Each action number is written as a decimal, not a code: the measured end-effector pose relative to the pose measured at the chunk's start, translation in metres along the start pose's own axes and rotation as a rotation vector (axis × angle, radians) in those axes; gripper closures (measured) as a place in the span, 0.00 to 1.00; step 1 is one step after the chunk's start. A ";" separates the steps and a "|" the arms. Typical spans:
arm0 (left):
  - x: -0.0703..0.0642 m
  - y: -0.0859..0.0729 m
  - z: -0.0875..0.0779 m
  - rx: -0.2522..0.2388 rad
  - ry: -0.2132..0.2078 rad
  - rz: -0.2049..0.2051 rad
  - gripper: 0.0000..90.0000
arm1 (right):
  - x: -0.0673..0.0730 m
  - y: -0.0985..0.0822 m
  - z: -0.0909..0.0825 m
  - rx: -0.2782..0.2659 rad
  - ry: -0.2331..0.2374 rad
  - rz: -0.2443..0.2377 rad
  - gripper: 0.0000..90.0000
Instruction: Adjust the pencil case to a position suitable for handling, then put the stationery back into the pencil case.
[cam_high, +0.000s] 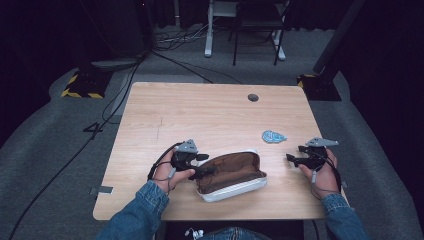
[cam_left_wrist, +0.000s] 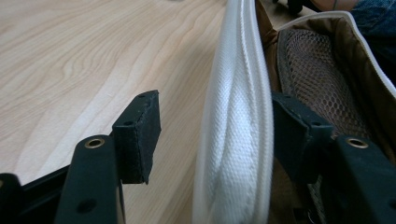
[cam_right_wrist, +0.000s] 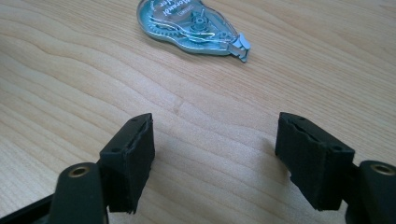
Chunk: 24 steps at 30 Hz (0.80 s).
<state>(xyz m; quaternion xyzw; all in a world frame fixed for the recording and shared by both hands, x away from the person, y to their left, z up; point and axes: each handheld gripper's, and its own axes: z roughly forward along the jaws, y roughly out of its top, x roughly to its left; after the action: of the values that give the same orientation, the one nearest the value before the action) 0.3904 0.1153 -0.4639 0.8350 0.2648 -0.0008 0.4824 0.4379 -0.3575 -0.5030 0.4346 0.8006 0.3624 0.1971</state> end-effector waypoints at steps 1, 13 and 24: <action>0.000 0.000 -0.003 -0.004 0.007 0.004 0.40 | 0.000 0.000 0.000 0.000 0.000 0.000 0.32; -0.005 -0.003 -0.035 -0.047 0.051 0.022 0.39 | 0.000 0.000 0.000 0.000 0.000 0.000 0.32; 0.003 -0.017 -0.068 -0.082 0.115 0.017 0.39 | 0.000 0.000 0.000 0.001 0.003 -0.002 0.32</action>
<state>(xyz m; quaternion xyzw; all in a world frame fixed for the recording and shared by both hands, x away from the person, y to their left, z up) 0.3681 0.1782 -0.4422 0.8156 0.2846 0.0621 0.5000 0.4384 -0.3577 -0.5029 0.4332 0.8016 0.3624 0.1961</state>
